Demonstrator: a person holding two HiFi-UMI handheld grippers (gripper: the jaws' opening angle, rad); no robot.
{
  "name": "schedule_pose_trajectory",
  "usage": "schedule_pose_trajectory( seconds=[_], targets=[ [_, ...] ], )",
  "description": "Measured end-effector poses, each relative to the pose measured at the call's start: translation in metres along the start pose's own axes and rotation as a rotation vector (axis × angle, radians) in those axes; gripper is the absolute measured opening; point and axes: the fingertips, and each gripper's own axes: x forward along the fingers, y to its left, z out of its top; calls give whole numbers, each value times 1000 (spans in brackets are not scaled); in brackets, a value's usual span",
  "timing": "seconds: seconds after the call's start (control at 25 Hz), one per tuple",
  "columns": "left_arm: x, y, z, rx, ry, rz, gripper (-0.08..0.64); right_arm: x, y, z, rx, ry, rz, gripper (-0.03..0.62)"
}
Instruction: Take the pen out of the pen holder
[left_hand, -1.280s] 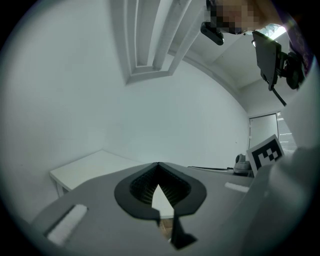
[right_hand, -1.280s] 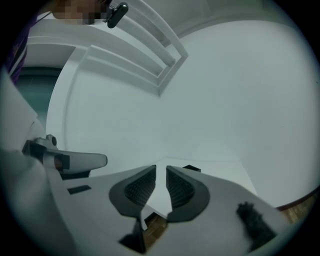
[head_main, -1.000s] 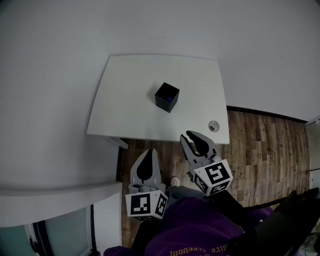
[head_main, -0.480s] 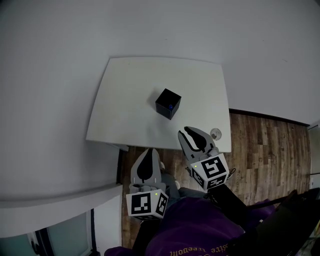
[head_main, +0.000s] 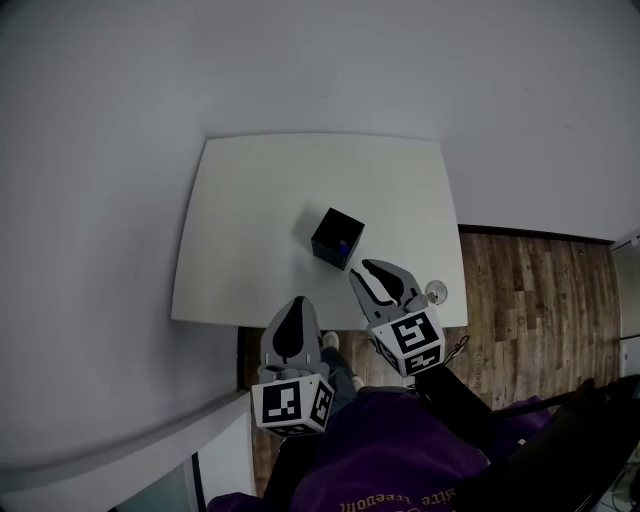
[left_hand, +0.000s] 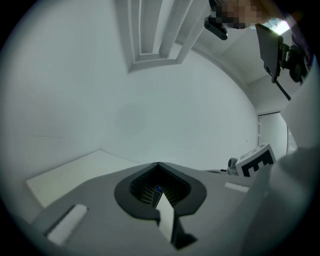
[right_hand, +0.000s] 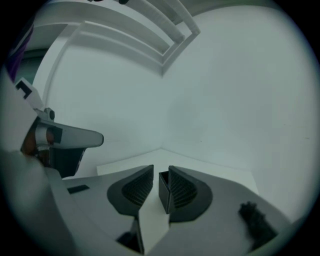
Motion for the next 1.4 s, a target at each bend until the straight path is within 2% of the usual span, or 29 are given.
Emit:
schedule_pose_trajectory(
  seconds=[0.4, 0.64, 1.4],
  targets=[
    [44, 23, 1, 5, 35, -16, 6, 51, -10, -29, -91, 135, 40, 101],
    [63, 33, 3, 7, 43, -24, 6, 71, -15, -45, -100, 209, 48, 103],
    [85, 42, 2, 6, 69, -38, 6, 86, -23, -61, -82, 271, 50, 101]
  ],
)
